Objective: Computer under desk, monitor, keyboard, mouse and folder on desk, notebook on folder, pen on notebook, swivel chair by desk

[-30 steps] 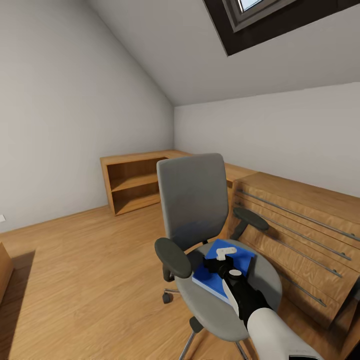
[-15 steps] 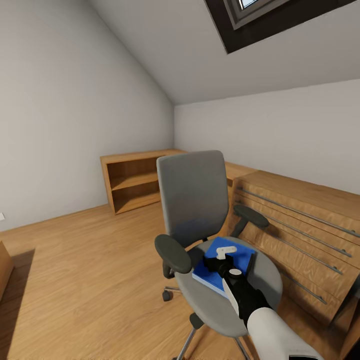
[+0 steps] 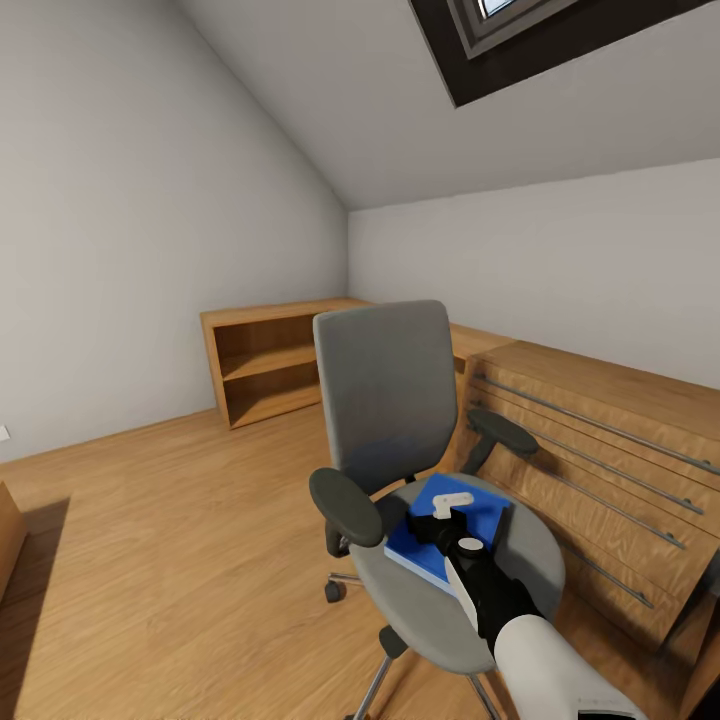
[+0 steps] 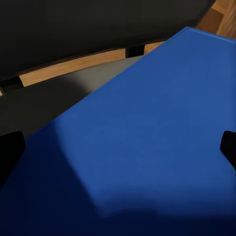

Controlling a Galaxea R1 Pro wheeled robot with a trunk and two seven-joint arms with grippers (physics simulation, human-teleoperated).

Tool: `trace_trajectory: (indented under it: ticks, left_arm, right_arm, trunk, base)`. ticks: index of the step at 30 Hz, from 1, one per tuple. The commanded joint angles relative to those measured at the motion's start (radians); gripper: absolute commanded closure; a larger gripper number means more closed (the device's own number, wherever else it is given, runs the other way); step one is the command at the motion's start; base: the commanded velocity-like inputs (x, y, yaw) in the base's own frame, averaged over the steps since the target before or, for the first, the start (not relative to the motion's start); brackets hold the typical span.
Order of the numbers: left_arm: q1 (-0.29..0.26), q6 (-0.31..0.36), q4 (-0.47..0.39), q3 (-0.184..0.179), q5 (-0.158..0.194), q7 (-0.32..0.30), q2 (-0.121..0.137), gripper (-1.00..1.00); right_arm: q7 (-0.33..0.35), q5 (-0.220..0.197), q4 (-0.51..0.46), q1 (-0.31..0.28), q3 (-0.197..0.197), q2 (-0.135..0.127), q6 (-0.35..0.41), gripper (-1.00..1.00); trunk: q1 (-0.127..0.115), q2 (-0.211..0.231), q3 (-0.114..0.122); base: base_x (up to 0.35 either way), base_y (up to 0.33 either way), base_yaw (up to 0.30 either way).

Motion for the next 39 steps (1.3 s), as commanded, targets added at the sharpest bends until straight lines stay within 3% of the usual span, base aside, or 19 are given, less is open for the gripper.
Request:
trace_trajectory:
  ticks: [1, 39]
  left_arm:
    - [0.000, 0.000, 0.000, 0.002, 0.011, -0.008, 0.000, -1.00]
    - [0.000, -0.001, 0.001, 0.005, 0.012, -0.010, 0.000, -1.00]
  right_arm:
    - [0.002, 0.009, 0.006, 0.000, -0.007, 0.001, 0.005, -1.00]
    - [0.002, 0.009, 0.006, 0.000, -0.007, 0.001, 0.004, -1.00]
  trunk:
    - [0.000, 0.000, -0.001]
    - [0.000, 0.000, -0.001]
  base:
    - [0.000, 0.000, 0.000]
    - [-0.079, -0.010, 0.000]
